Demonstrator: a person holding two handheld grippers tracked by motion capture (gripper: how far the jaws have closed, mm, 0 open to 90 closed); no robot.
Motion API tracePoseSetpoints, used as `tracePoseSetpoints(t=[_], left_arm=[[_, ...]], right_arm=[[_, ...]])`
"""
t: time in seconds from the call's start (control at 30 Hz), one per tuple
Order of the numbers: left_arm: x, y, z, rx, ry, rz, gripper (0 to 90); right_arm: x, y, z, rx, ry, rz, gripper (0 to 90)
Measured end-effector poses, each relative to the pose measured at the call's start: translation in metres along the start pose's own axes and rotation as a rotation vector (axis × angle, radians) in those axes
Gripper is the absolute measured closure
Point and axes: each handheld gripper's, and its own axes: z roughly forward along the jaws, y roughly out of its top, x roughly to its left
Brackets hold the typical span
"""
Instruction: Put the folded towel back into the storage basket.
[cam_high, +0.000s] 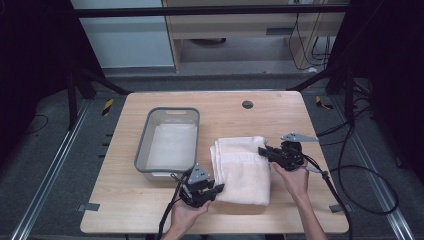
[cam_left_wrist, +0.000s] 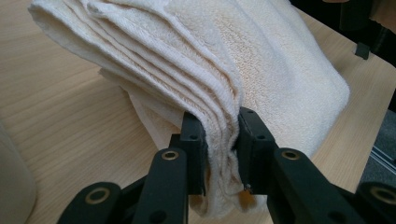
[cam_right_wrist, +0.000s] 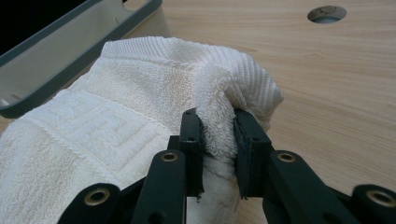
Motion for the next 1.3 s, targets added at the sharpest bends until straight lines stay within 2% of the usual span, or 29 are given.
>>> tracePoseSetpoints(t=[0.2,0.33,0.93,1.3], left_arm=[[-0.001,0.005,-0.01,-0.022,0.013,0.017,73.6],[-0.002,0.007,-0.014,-0.029,0.019,0.028,73.6],[0.001,0.019,-0.037,-0.085,0.026,0.026,73.7],[0.005,0.025,-0.05,-0.118,0.04,0.022,73.7]], right_arm=[[0.008,0.006,-0.007,-0.041,0.012,-0.016,75.4],[0.011,0.009,-0.01,-0.047,0.003,-0.038,75.5],[0.028,0.027,-0.023,-0.109,0.008,-0.087,75.6],[0.041,0.04,-0.024,-0.143,-0.003,-0.135,75.6]])
